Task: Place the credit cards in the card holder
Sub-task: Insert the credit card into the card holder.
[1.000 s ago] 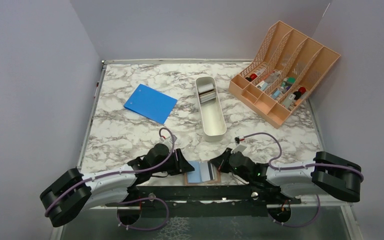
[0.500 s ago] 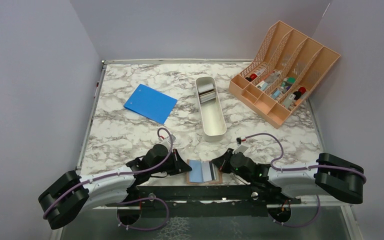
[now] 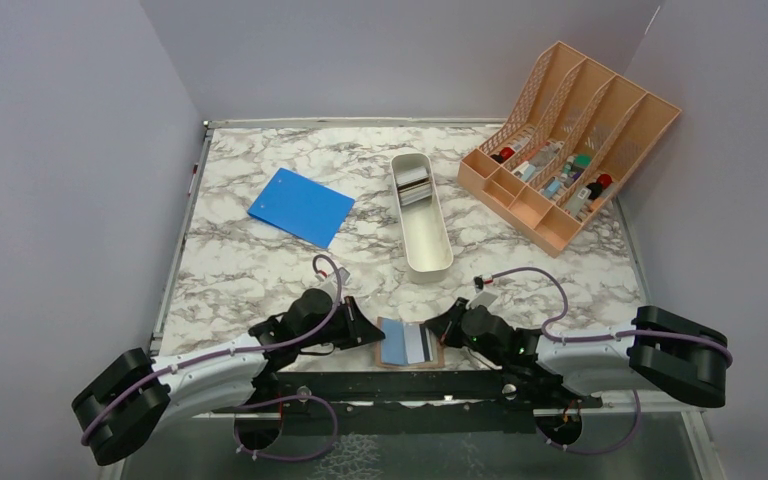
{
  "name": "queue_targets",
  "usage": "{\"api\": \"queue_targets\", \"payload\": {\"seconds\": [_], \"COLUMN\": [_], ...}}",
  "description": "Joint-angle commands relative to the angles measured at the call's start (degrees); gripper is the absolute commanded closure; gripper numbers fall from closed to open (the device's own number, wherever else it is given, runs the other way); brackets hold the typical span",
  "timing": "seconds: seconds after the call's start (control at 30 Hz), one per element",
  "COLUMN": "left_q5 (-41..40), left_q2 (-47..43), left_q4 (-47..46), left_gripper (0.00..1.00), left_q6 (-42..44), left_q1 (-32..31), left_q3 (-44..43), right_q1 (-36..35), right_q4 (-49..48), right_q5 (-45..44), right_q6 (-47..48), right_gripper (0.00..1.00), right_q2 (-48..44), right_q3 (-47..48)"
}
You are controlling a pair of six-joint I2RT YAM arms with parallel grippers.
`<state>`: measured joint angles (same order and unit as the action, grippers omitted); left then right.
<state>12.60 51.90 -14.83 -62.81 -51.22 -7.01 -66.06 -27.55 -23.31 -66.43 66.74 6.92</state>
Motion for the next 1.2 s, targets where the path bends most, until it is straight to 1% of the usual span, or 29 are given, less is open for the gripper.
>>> {"api": "queue_targets", "payload": {"seconds": [0.0,0.07,0.13,0.17,0.23,0.3,0.33,0.4,0.43,0.6,0.77,0.87,1.03,1.17], "left_q5": [0.1,0.4,0.7,0.9,1.2,1.3,1.3,1.1,1.0,0.4,-0.1,-0.2,-0.3,-0.1], "left_q2": [-1.7,-1.4,-1.1,-1.1,-1.2,-1.5,-1.6,-2.1,-2.4,-3.9,-4.7,-4.7,-4.2,-1.5], "left_q4": [-0.6,-0.6,-0.9,-1.2,-1.7,-1.8,-1.7,-1.2,-0.9,-0.1,0.7,0.9,-0.4,-1.5], "left_gripper": [0.89,0.88,0.84,0.84,0.88,0.88,0.86,0.75,0.73,0.77,0.89,1.0,1.0,1.0], "left_q6": [-0.3,-0.2,-0.3,-0.3,-0.3,-0.5,-0.6,-0.6,-0.6,-0.9,-0.8,-0.7,-0.9,-0.4], "left_q1": [0.0,0.1,0.0,0.0,0.0,0.0,0.0,0.0,0.0,0.0,0.0,0.0,0.0,0.0], "left_q3": [1.0,0.9,0.8,0.8,0.9,0.9,0.9,0.9,0.9,1.4,1.4,1.4,2.0,1.8], "right_q1": [-0.4,-0.5,-0.5,-0.5,-0.5,-0.5,-0.4,-0.5,-0.5,-0.4,-0.4,-0.5,-0.5,-0.5], "right_q4": [0.2,0.5,0.6,0.7,0.8,0.9,0.8,1.1,1.2,1.5,1.2,0.8,0.0,-0.4], "right_q5": [-1.8,-1.8,-2.0,-2.0,-2.0,-2.0,-2.0,-2.1,-2.1,-2.3,-2.1,-1.9,0.4,1.0], "right_q6": [0.3,0.3,0.3,0.3,0.3,0.3,0.3,0.3,0.3,0.5,0.4,0.2,0.9,1.1], "right_gripper": [0.99,0.99,0.99,0.99,0.99,0.99,0.99,0.99,0.99,0.99,0.99,0.99,0.99,0.99], "right_q2": [-0.2,-0.3,-0.5,-0.5,-0.5,-0.5,-0.4,-0.5,-0.6,-0.4,0.2,0.2,0.1,1.5], "right_q3": [-1.4,-1.4,-1.4,-1.5,-1.5,-1.5,-1.5,-1.4,-1.3,-1.0,-0.9,-1.2,-0.7,-0.2]}}
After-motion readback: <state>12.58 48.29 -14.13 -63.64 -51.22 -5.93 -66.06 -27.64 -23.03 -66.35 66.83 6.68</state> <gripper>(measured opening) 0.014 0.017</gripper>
